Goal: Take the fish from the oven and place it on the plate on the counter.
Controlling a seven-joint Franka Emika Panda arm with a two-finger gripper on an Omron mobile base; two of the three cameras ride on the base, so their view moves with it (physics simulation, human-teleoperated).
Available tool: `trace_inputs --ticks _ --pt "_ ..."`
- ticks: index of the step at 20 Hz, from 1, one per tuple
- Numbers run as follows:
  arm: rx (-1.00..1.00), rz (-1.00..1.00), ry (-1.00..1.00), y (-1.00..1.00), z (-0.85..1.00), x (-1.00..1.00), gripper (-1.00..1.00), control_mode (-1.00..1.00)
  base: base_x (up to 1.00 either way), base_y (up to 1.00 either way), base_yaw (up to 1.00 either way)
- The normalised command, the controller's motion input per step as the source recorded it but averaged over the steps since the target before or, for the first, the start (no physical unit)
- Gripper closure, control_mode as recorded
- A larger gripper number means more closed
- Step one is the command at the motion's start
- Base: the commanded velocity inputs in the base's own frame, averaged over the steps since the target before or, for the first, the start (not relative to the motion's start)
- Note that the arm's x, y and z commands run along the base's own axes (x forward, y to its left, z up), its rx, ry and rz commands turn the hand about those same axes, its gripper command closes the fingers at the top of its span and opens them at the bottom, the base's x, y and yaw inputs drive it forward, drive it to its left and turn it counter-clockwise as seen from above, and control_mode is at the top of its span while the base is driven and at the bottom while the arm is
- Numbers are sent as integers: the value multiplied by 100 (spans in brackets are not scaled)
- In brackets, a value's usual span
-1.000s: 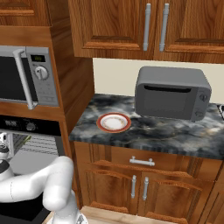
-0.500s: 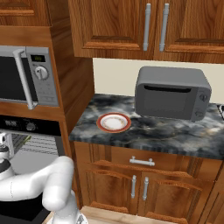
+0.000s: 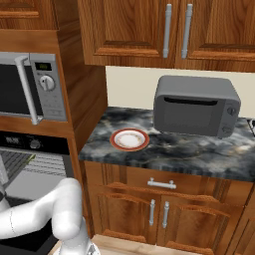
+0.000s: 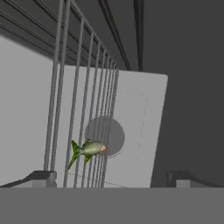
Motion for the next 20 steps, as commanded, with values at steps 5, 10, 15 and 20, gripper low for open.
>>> trace_inputs --ticks 5,10,15,20 --pt "0 0 -5 -12 -98 -1 -100 -100 0 0 0" --pt "0 0 -6 -12 -92 -2 -100 -100 0 0 0" --pt "0 0 -9 -8 -89 -2 -100 -100 0 0 0" --pt "0 0 -14 -10 -90 -1 -100 -100 0 0 0"
